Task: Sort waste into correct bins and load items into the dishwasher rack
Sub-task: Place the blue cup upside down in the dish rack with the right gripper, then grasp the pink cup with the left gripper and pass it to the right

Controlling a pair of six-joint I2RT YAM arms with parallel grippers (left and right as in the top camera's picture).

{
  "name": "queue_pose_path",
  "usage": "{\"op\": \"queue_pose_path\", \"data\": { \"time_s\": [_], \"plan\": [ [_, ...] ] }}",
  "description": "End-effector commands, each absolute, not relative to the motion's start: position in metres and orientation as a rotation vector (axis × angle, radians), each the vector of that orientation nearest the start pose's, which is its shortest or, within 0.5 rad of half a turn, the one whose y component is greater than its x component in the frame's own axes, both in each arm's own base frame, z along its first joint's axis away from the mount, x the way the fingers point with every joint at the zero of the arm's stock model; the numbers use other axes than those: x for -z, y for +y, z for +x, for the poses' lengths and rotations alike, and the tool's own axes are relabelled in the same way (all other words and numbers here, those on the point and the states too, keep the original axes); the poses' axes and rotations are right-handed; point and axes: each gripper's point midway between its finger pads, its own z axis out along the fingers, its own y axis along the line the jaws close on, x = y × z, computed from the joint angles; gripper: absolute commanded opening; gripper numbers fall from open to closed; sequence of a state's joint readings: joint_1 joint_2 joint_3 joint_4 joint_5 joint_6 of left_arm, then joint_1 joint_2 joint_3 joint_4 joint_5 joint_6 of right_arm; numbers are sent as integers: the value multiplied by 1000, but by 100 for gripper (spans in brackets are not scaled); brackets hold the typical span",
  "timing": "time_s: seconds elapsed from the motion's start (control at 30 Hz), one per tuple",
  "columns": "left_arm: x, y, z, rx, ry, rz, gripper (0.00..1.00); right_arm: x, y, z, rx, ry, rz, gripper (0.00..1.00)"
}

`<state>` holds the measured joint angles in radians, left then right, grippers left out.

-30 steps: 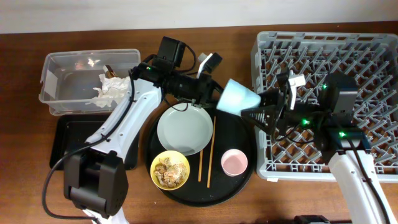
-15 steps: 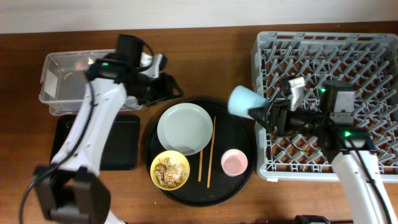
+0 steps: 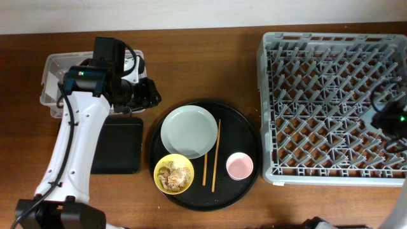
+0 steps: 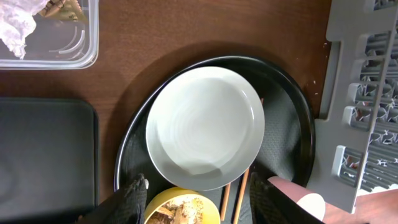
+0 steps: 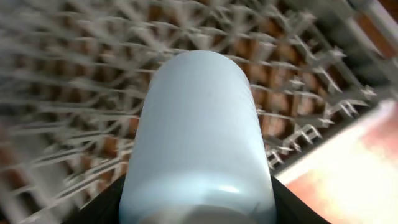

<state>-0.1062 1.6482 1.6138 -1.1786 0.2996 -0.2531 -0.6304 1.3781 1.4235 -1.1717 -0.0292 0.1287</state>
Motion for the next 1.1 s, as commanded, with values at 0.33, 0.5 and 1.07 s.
{"op": "queue_pose_path", "data": {
  "time_s": [0.33, 0.5, 1.07],
  "plan": [
    [-212, -90, 362, 493, 2779, -99, 53, -123, -220, 255, 102, 2729, 1335, 67],
    [-212, -95, 361, 496, 2781, -77, 54, -156, -194, 275, -141, 2648, 1260, 82],
    [-106, -284, 256, 376, 3053, 801, 58, -225, -18, 295, -355, 2806, 310, 98]
  ]
}}
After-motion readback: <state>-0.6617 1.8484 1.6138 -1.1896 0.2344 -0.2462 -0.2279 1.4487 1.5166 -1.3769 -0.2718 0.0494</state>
